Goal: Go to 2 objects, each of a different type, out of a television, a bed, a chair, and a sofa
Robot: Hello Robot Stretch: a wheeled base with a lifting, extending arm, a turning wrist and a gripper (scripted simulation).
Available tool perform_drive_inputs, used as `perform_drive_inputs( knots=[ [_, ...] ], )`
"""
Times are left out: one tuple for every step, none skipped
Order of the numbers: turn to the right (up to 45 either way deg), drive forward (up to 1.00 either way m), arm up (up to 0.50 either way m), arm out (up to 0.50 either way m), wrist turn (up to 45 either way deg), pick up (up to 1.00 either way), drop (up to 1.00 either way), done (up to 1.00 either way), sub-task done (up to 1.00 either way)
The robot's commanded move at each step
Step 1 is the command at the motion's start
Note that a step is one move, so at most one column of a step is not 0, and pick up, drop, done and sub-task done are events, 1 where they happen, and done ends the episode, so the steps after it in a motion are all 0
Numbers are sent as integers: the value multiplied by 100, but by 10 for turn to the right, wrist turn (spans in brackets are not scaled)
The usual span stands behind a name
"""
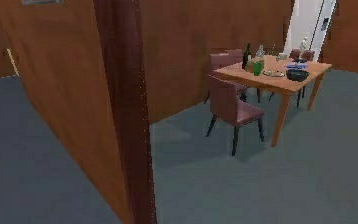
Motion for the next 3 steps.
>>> perform_drive_inputs(
  knots=[
    [420,0,0,0,0,0,0,0,0],
    [0,30,0,0,0,0,0,0,0],
    [-30,0,0,0,0,0,0,0,0]
  ],
)
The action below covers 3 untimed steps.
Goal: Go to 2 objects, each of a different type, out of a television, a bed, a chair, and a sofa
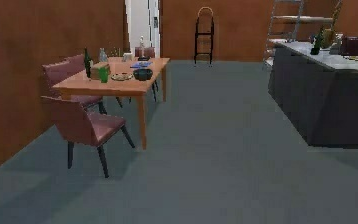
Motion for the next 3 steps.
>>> perform_drive_inputs(
  knots=[
    [0,100,0,0,0,0,0,0,0],
    [-150,0,0,0,0,0,0,0,0],
    [0,5,0,0,0,0,0,0,0]
  ],
)
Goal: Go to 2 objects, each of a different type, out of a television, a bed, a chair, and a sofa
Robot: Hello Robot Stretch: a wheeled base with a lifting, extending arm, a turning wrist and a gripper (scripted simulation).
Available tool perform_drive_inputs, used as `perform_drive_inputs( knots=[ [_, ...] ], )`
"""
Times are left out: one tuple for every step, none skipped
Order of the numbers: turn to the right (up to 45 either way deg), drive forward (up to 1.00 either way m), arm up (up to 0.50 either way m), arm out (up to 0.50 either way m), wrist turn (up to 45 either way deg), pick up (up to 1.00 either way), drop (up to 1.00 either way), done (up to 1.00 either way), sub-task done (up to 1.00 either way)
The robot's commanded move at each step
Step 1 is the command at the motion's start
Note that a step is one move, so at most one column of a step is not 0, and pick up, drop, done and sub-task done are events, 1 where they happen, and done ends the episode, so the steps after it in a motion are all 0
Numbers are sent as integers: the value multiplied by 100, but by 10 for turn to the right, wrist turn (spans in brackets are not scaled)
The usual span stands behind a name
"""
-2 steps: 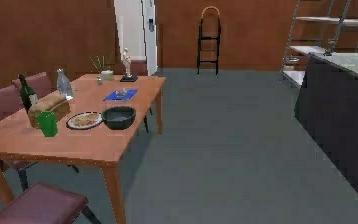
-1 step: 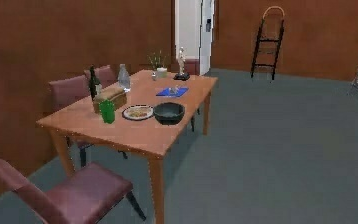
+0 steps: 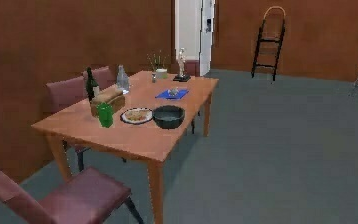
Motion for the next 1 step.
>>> perform_drive_inputs(
  knots=[
    [-330,0,0,0,0,0,0,0,0]
  ],
)
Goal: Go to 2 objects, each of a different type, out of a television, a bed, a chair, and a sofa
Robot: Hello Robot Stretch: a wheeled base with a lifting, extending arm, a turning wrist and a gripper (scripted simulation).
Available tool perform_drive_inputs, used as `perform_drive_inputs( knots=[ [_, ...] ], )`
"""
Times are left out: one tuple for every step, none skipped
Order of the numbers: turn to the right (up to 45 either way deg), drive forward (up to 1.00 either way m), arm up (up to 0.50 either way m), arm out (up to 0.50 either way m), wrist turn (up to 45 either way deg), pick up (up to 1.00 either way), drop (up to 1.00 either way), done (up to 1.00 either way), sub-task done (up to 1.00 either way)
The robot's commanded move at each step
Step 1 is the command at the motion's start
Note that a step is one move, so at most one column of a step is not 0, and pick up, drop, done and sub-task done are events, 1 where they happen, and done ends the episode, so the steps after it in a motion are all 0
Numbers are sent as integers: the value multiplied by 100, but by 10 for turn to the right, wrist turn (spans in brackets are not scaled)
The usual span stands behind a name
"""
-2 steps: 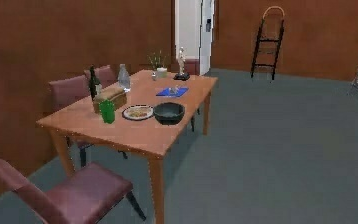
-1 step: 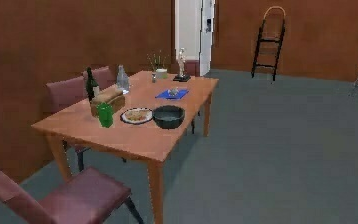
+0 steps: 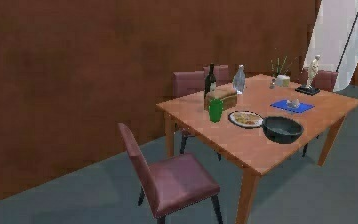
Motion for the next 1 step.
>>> perform_drive_inputs(
  knots=[
    [0,0,0,0,0,0,0,100,0]
  ],
)
